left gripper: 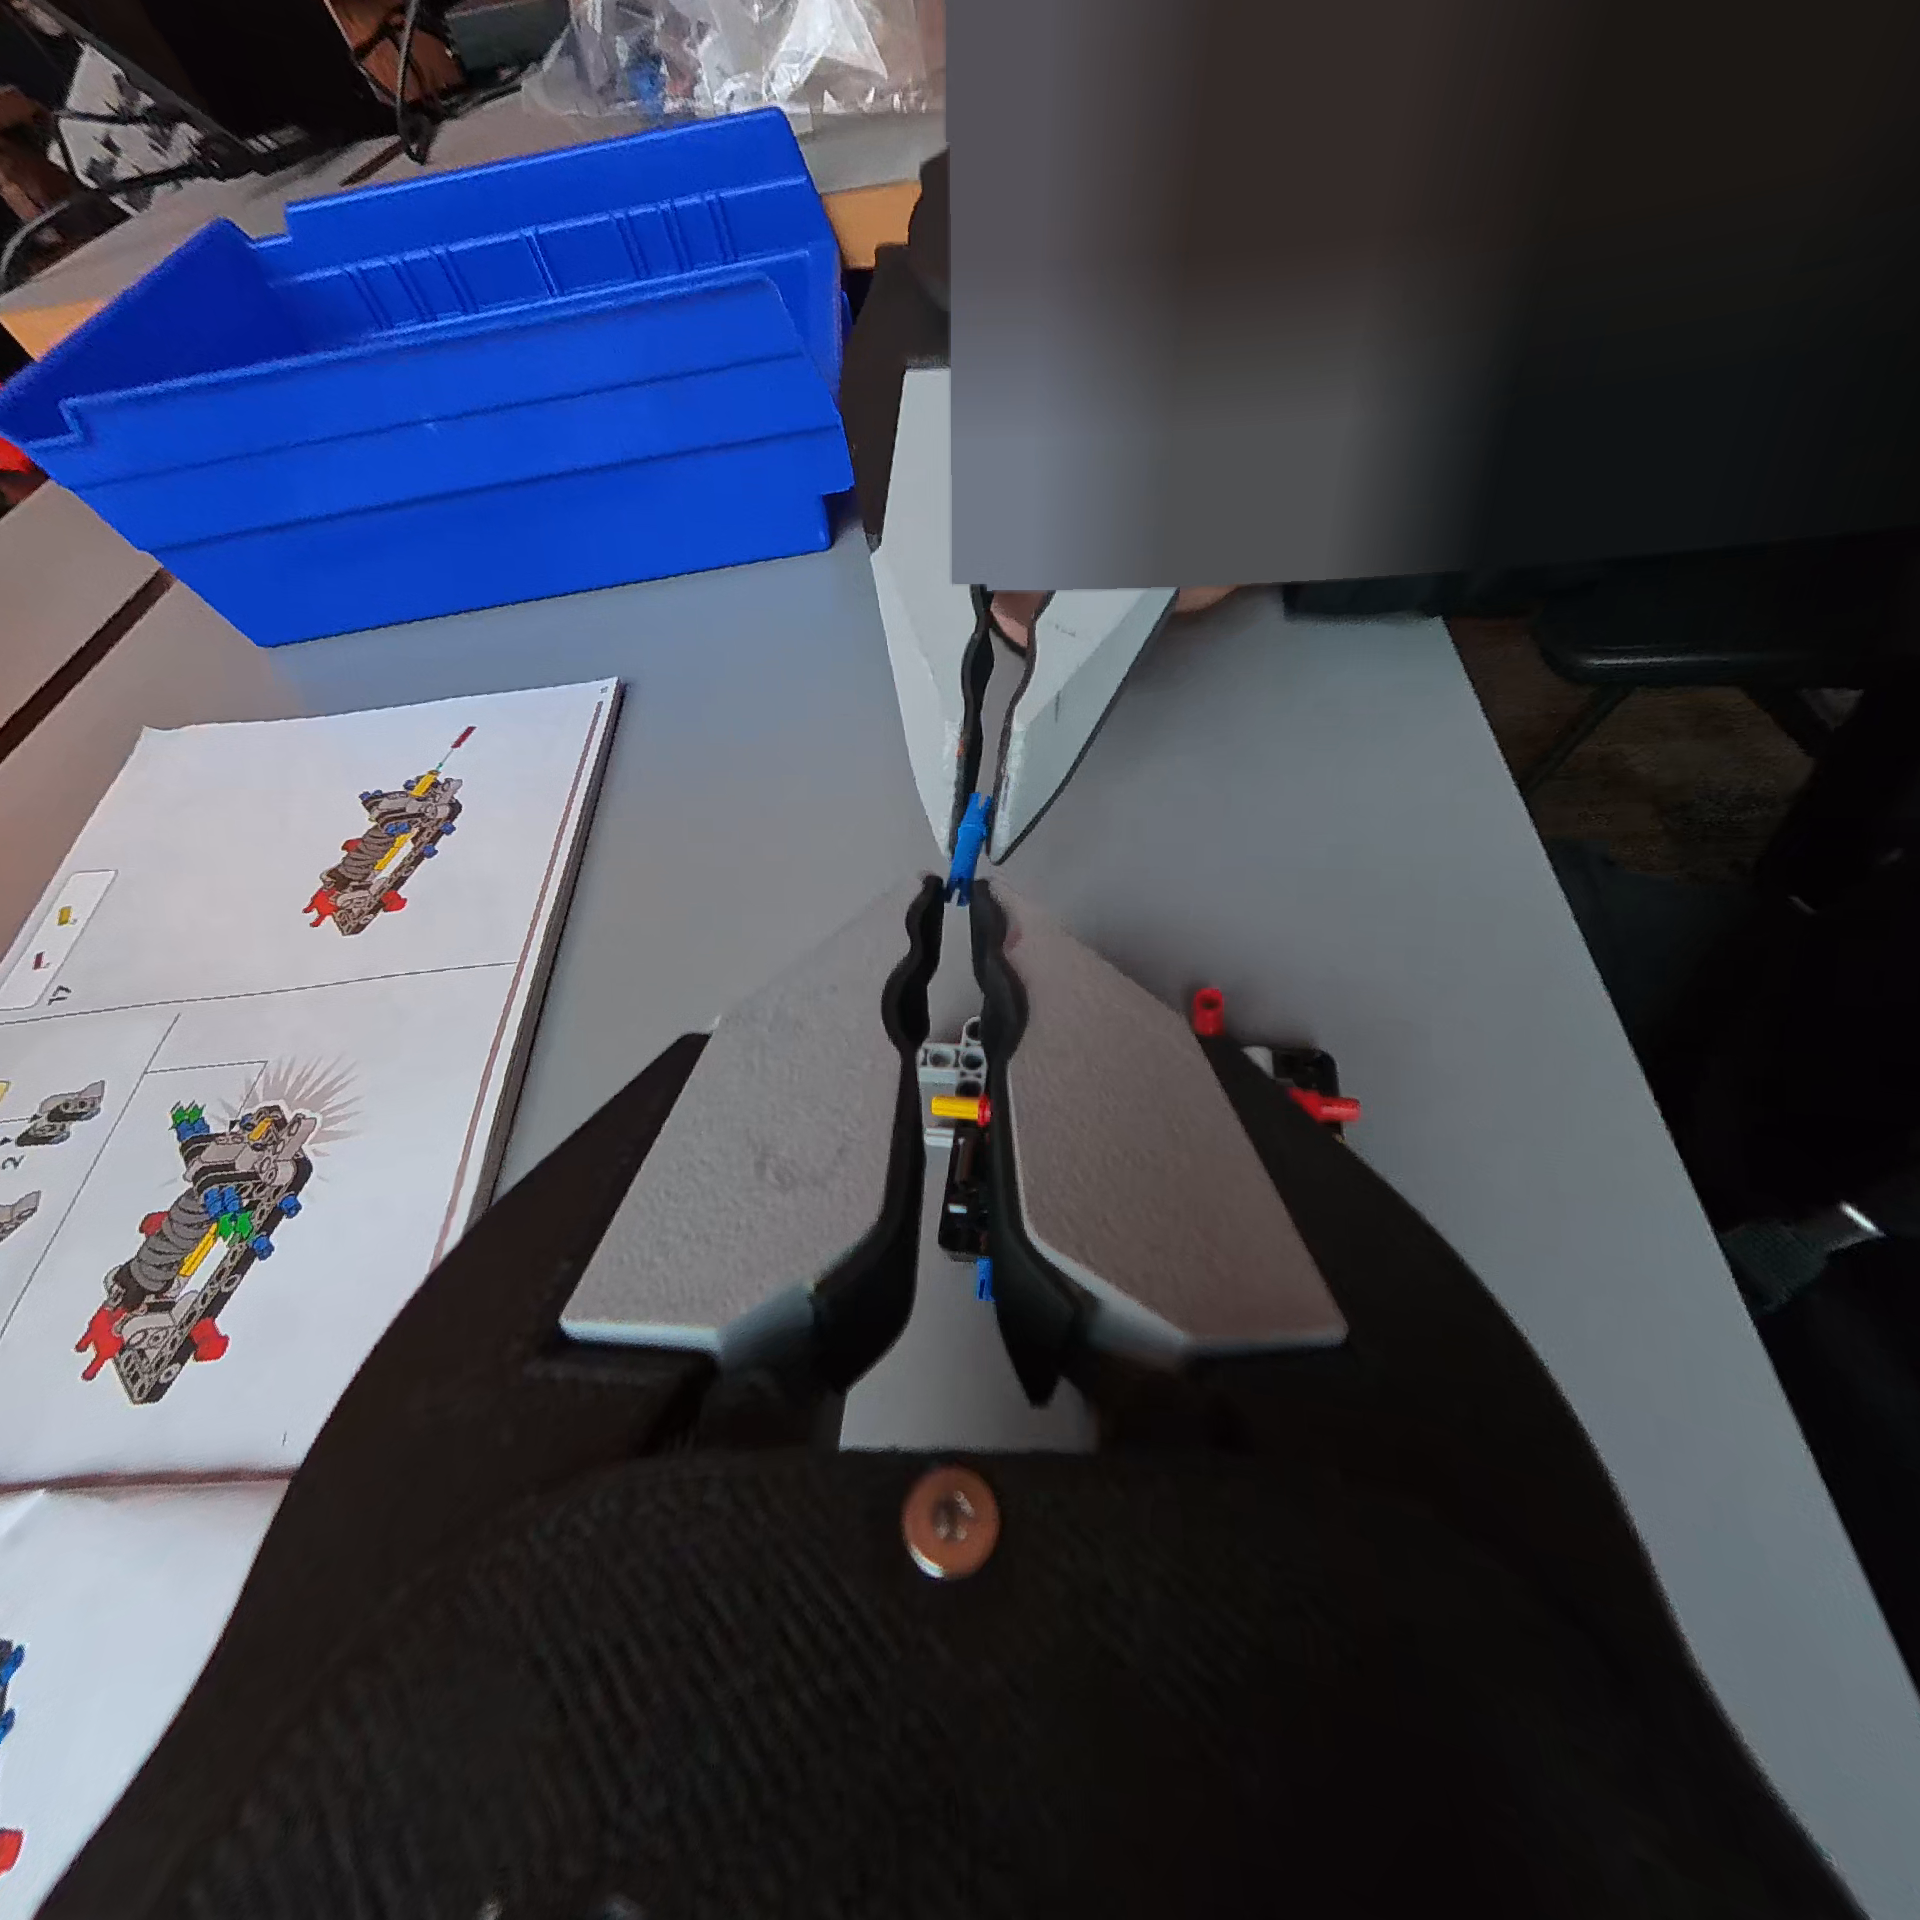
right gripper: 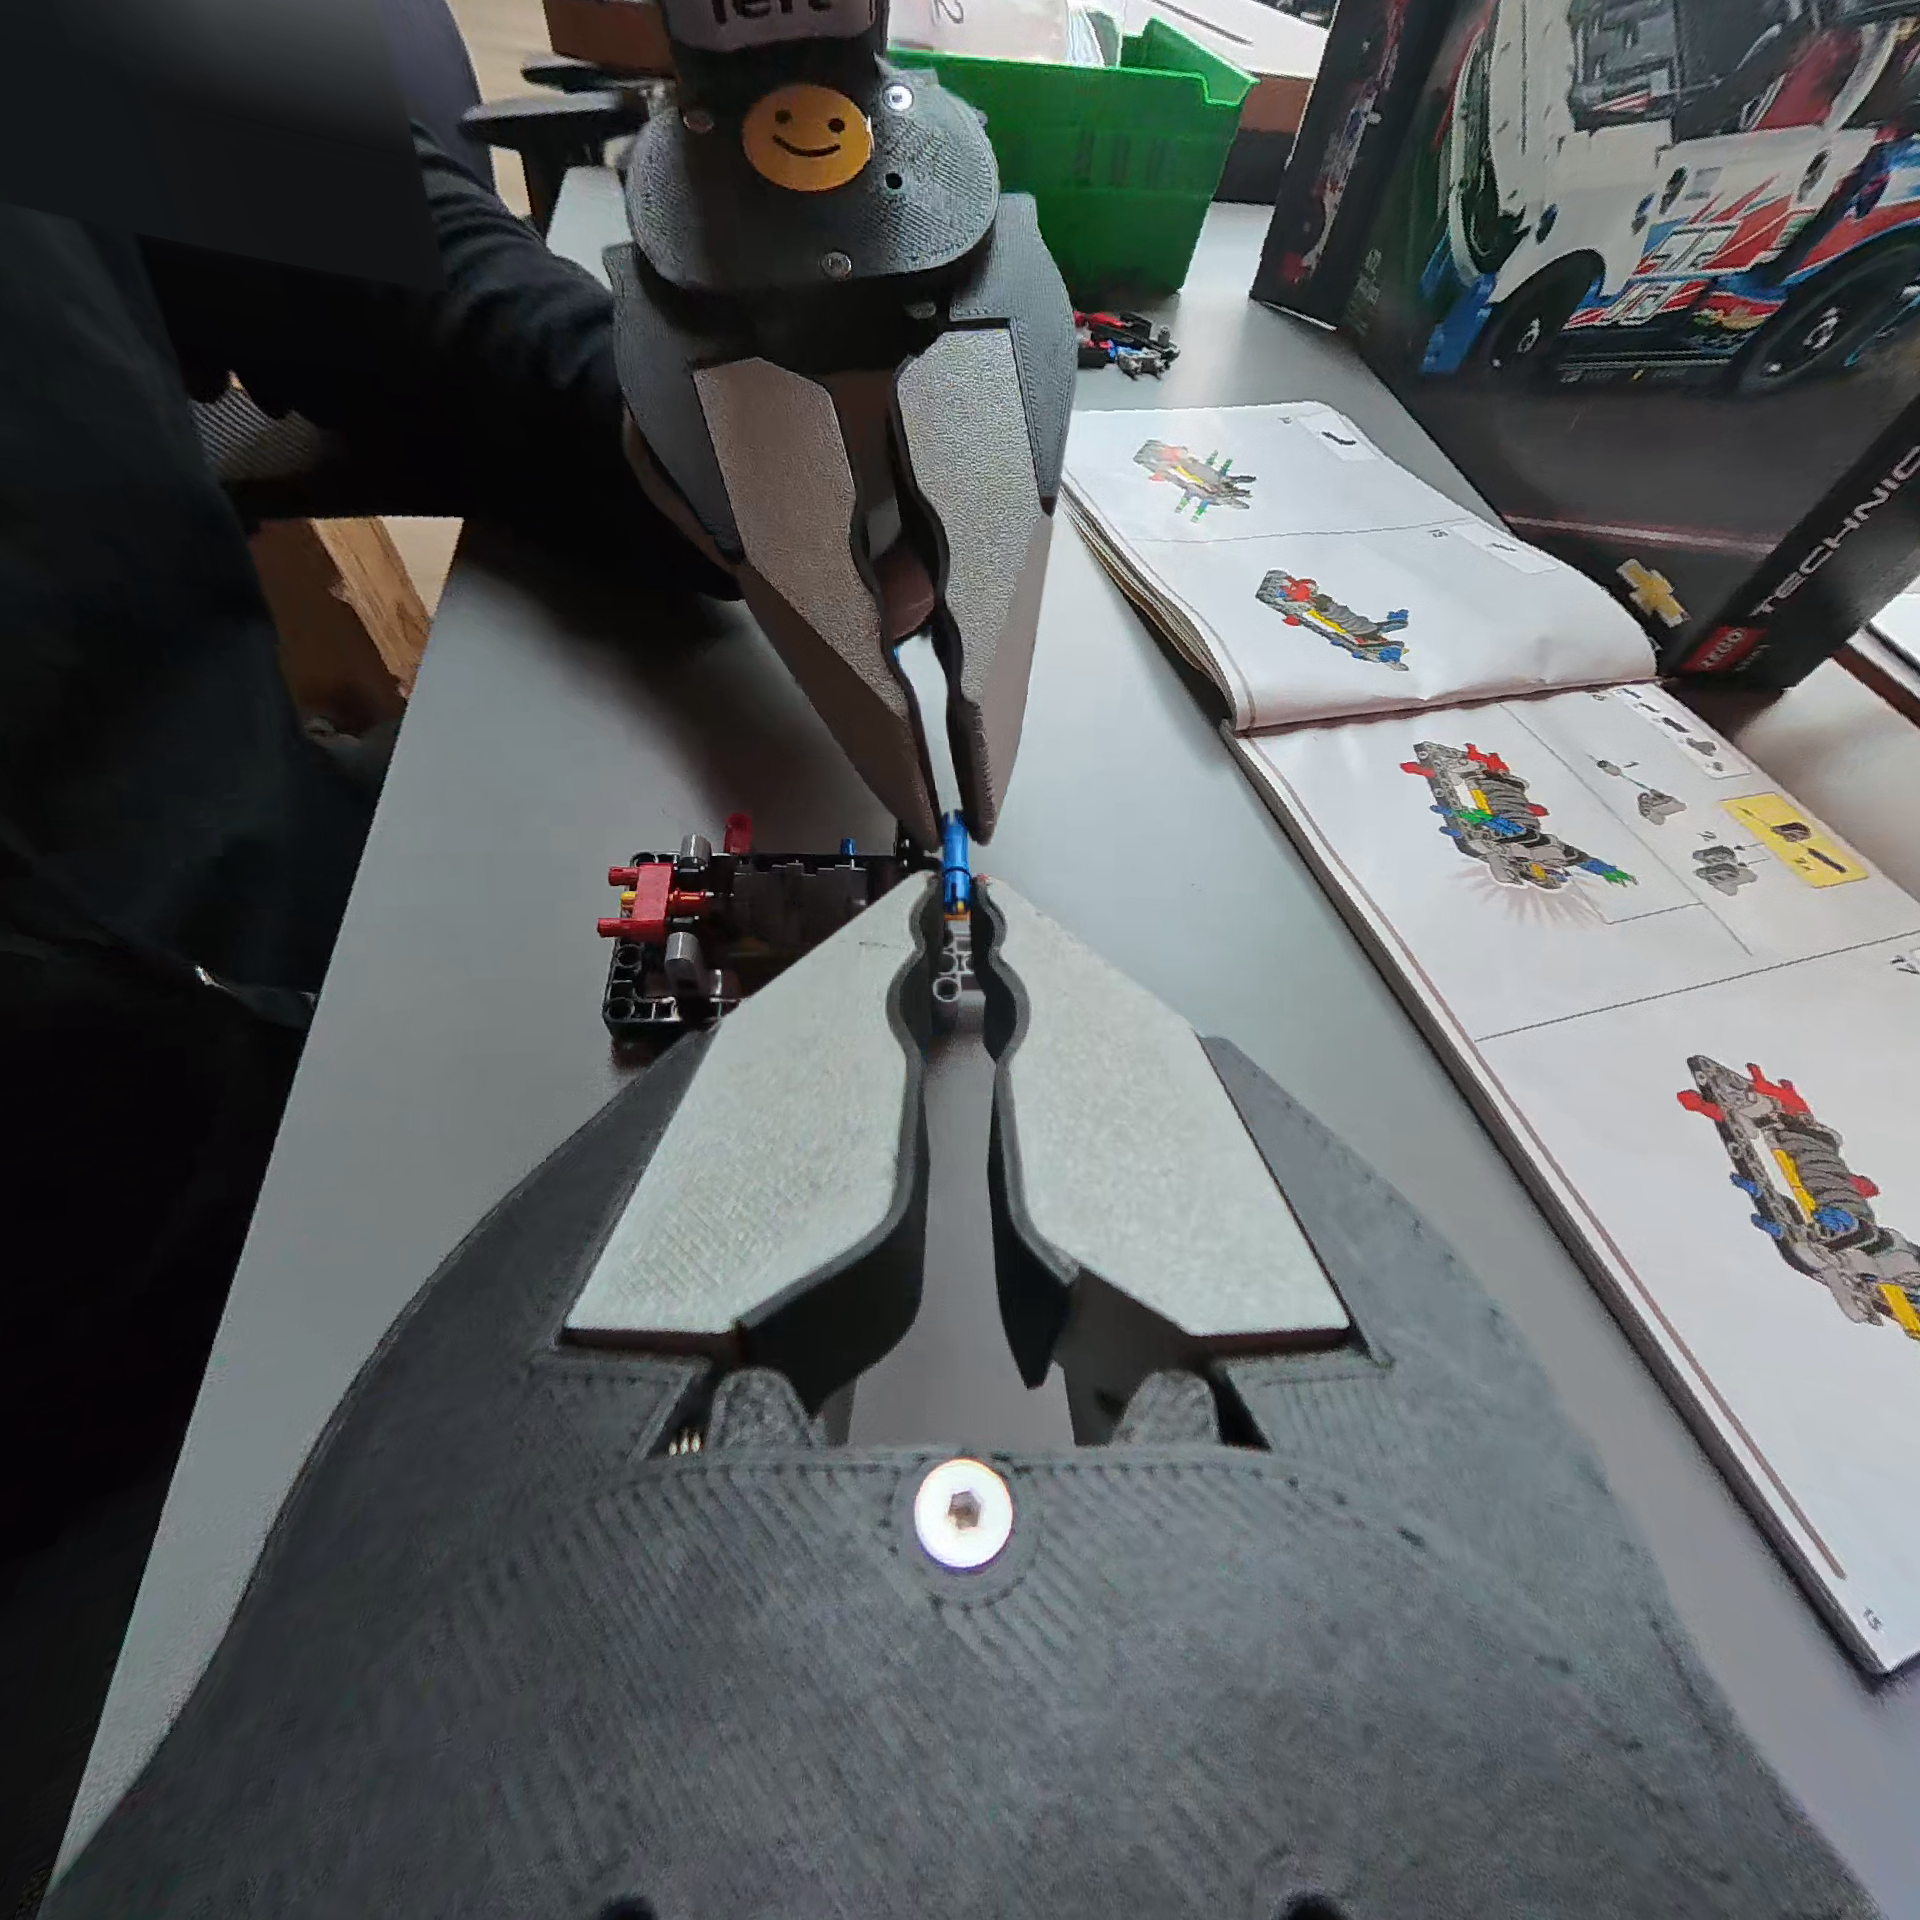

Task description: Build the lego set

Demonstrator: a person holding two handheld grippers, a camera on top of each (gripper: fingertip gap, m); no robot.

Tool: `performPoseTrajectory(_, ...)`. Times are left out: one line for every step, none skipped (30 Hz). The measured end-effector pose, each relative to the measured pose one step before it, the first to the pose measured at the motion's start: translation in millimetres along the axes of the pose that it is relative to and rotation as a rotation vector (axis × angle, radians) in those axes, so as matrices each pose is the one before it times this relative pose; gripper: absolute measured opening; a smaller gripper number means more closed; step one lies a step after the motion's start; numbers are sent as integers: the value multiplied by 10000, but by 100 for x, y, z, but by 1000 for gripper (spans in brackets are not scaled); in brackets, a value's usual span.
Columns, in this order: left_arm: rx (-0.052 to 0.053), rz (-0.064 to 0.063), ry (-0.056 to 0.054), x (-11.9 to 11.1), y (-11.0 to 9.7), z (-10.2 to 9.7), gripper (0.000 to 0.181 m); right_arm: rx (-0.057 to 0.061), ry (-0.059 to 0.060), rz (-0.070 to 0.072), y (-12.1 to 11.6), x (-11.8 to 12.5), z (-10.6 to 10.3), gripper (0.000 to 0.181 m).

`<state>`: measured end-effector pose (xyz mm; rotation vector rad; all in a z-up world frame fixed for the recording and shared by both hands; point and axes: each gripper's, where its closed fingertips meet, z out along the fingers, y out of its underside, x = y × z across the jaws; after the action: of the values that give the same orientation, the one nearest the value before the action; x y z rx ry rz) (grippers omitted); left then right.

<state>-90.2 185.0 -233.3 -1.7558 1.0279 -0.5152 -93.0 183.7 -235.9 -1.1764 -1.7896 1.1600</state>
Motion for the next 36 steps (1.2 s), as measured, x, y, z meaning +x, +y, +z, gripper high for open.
performPoseTrajectory(-200,67,20,42,373,163,2,-151,25,-49,253,1,71,0)
performPoseTrajectory(-235,81,23,79,400,182,2,-232,-15,-15,373,-45,128,1)
performPoseTrajectory(-306,87,-36,-18,491,153,3,-228,13,-7,384,-10,153,1)
performPoseTrajectory(-275,116,-94,-90,435,127,4,-173,13,-24,288,-32,144,1)
performPoseTrajectory(-164,156,-48,30,228,57,5,-124,5,-31,196,-62,123,1)
performPoseTrajectory(-117,177,-76,45,109,29,3,-73,33,-21,105,7,90,1)
performPoseTrajectory(-125,218,-122,7,75,21,2,-41,21,14,70,20,58,1)
performPoseTrajectory(-127,217,-128,-6,84,30,2,-27,-34,64,51,-15,37,1)
performPoseTrajectory(-107,162,-82,57,64,37,2,-11,-61,84,26,-34,11,1)
performPoseTrajectory(-60,108,-86,1,31,17,3,1,-54,73,21,-20,16,1)
performPoseTrajectory(-57,69,-34,41,50,27,2,-11,-54,59,42,-30,16,1)
performPoseTrajectory(-51,43,0,51,52,24,3,-22,-42,46,33,-24,30,1)
performPoseTrajectory(-40,36,-30,-7,62,42,3,-20,-16,30,35,-2,20,1)
performPoseTrajectory(-45,17,-9,30,53,27,3,-22,-18,26,32,-9,29,1)
performPoseTrajectory(-30,11,-12,28,24,14,3,-7,-27,20,12,-36,13,1)
performPoseTrajectory(-14,39,2,56,11,-20,3,4,-28,16,-24,-43,15,1)
performPoseTrajectory(-26,48,-46,-3,8,6,2,3,-11,12,-3,-15,-1,1)
performPoseTrajectory(-43,53,-66,-34,33,28,3,-8,8,-4,-6,-1,4,1)
performPoseTrajectory(-49,67,-69,-30,28,-6,2,-4,24,-15,-4,19,14,1)
performPoseTrajectory(-91,62,-77,-33,45,-19,2,-1,27,-19,-21,8,18,1)
performPoseTrajectory(-142,70,-73,-33,57,-34,1,3,21,-21,-38,-8,19,1)
performPoseTrajectory(-145,81,-71,-22,61,-51,0,5,17,-14,-29,1,19,1)
performPoseTrajectory(-128,48,-48,-3,108,8,0,-24,8,3,32,-13,50,1)
performPoseTrajectory(-86,34,29,102,159,77,0,-73,-16,5,91,-49,73,1)
performPoseTrajectory(-50,87,-21,37,136,62,0,-68,15,-22,81,-17,77,1)
performPoseTrajectory(-61,121,-22,26,82,10,0,-34,38,-51,30,-17,37,1)
performPoseTrajectory(-29,65,-24,28,13,14,0,-13,20,-45,6,-19,5,0)
performPoseTrajectory(3,12,1,37,7,12,0,9,-20,5,-10,-28,-18,0)
performPoseTrajectory(-21,65,25,47,46,13,0,72,-95,55,-99,-99,-29,1)
performPoseTrajectory(0,39,-26,-4,-14,61,0,83,-44,50,-142,-30,-57,1)
performPoseTrajectory(13,-37,-118,-189,-95,45,0,82,70,2,-113,149,-111,0)
performPoseTrajectory(132,-92,-47,-140,-221,-60,0,93,27,0,-116,91,-130,0)
performPoseTrajectory(109,-47,90,11,-131,-43,0,45,-37,51,-44,10,-84,0)
performPoseTrajectory(45,-181,-60,-233,-6,-53,0,-16,12,27,42,50,-1,0)
performPoseTrajectory(157,-160,5,-106,-90,-55,0,-46,60,-28,91,85,24,0)
performPoseTrajectory(32,-51,115,83,56,-23,0,-48,52,-25,89,67,9,1)
